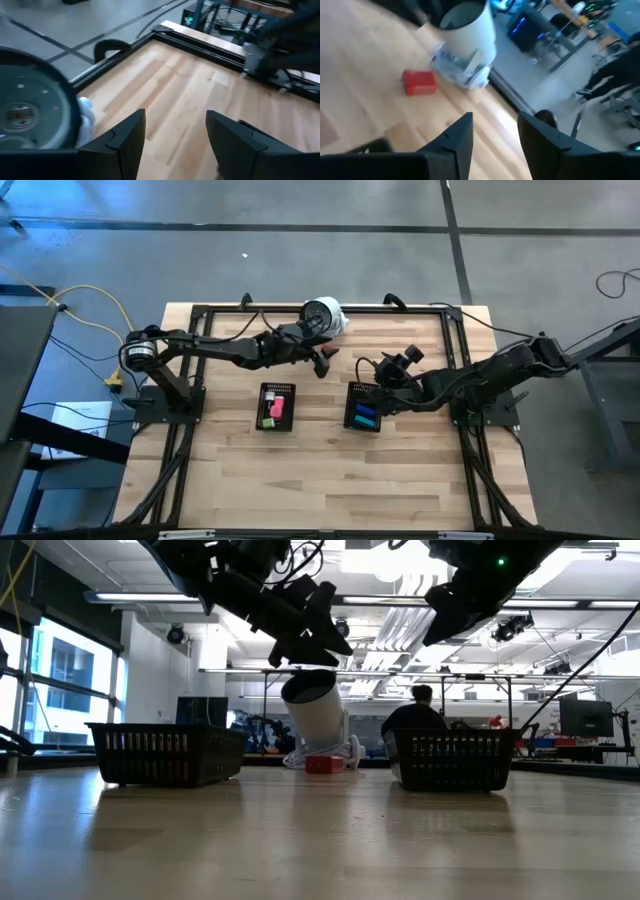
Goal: Pick & Place Office items
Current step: Put the red charger adapter into the left black bin
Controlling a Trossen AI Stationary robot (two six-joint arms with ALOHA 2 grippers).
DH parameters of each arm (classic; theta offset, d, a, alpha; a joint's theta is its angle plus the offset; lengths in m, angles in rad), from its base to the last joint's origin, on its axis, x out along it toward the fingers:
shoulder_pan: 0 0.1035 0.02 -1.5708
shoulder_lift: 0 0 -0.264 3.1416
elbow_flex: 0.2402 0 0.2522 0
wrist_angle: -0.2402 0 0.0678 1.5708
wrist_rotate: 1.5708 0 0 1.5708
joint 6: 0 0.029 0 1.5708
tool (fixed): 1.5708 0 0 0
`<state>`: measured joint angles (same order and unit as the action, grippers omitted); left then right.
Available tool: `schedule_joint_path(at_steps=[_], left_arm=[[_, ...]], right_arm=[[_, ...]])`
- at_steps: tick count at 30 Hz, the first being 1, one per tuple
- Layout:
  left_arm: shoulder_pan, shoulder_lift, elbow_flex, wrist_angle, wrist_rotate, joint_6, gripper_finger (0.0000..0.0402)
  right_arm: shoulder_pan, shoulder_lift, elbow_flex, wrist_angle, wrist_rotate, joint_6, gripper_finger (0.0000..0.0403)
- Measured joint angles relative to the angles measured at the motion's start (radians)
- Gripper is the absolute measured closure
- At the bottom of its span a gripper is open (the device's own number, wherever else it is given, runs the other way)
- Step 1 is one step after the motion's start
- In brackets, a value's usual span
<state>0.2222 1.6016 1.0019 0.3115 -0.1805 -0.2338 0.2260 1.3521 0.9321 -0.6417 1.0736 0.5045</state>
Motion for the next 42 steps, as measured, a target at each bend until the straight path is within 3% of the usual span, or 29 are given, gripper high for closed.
schedule_joint_path(at_steps=[7, 13, 31, 38, 42], left_arm=[[-0.037, 0.0, 0.0, 0.0, 0.001, 0.0, 0.0201], [-0.053, 0.0, 0.0, 0.003, 0.001, -0.001, 0.0201], [-0.055, -0.002, 0.0, 0.055, 0.001, -0.031, 0.0201], [-0.015, -0.002, 0.0, -0.053, -0.042, 0.028, 0.0201], [0.011, 0.008, 0.0, -0.085, -0.011, 0.048, 0.0201]], right_arm=[[0.0, 0.004, 0.0, 0.128, 0.174, -0.003, 0.0263], [0.0, 0.004, 0.0, 0.253, 0.229, -0.012, 0.0263], [-0.026, 0.004, 0.0, 0.28, -0.004, -0.021, 0.0263], [-0.054, 0.004, 0.0, 0.26, -0.009, -0.068, 0.0263], [-0.079, 0.004, 0.0, 0.24, -0.008, -0.1, 0.0263]])
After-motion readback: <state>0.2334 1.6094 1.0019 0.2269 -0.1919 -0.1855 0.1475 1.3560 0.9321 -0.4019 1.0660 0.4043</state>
